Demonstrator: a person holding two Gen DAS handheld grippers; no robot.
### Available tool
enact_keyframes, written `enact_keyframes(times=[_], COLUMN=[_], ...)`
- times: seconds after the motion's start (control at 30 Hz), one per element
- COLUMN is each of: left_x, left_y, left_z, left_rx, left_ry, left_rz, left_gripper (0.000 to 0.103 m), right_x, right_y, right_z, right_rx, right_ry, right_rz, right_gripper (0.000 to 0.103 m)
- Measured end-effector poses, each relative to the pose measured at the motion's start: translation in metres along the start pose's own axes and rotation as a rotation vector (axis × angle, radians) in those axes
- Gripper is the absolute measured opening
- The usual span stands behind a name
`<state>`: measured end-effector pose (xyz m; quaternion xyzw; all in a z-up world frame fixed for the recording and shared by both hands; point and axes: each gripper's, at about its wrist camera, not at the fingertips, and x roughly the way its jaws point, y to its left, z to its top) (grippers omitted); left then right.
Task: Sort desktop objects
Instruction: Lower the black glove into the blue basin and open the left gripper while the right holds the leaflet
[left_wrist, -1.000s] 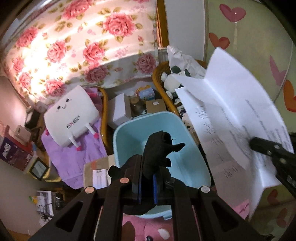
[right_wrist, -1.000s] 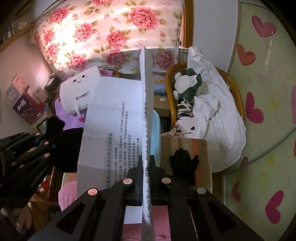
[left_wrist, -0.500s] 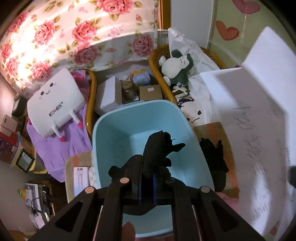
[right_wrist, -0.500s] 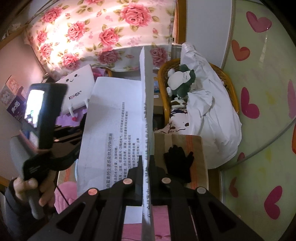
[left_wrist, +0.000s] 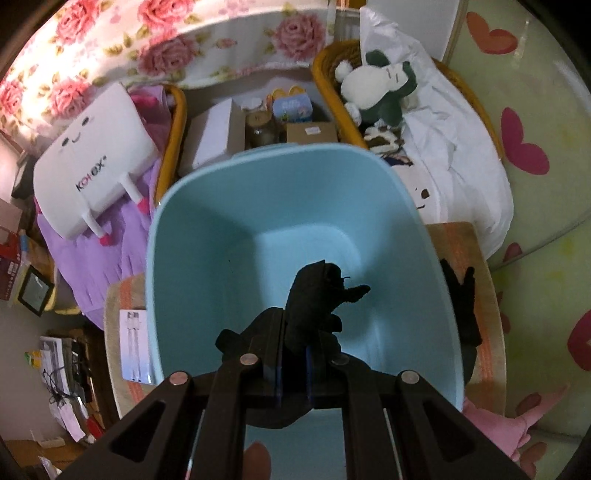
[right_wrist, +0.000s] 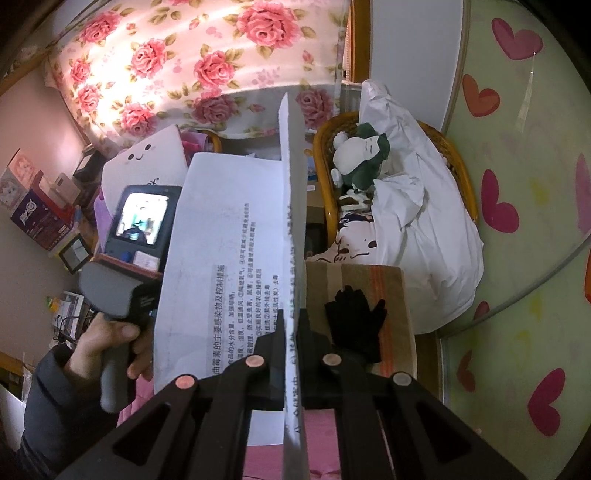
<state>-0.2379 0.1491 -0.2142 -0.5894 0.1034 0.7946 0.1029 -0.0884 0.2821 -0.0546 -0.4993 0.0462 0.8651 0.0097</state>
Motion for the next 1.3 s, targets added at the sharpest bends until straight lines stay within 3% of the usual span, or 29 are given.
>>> enact_keyframes(times=[0.37,0.77,0.87,0.97,1.03,1.3], left_x=[0.037,0.042,0.04,0.036,0.034,0.02], left_y=[0.003,0.001,0.001,0.0,-0.001,-0.006], left_z=[0.004,0.004,0.004,0.003,0.003,-0.002], left_rx=[-0.043,-0.053,-0.053,-0.049,-0.047,-0.024], left_ry=[0.064,0.088,0.088,0.08,0.074,0.052], left_rz=[-0.014,-0.022,-0.021,-0.044,-0.062,-0.043], left_gripper=[0.009,0.012,0.018,0.035,0.051,0.051], right_x=[0.007,0.012,0.011,0.01,0.01,0.006], right_y=[-0.005,-0.01,-0.01,-0.011,-0.013,-0.017], right_z=[-0.002,-0.005,-0.006,-0.008,-0.008,-0.01], right_rx=[0.002,-0.001,-0.002,-0.004,-0.003,0.004], right_ry=[0.015,0.027,0.025,0.027,0.027,0.02], right_rz=[-0.005,-0.007,-0.006,-0.004,-0.003,-0.001], right_gripper=[0.002,0.002,0.002,0.002,0.002,0.002])
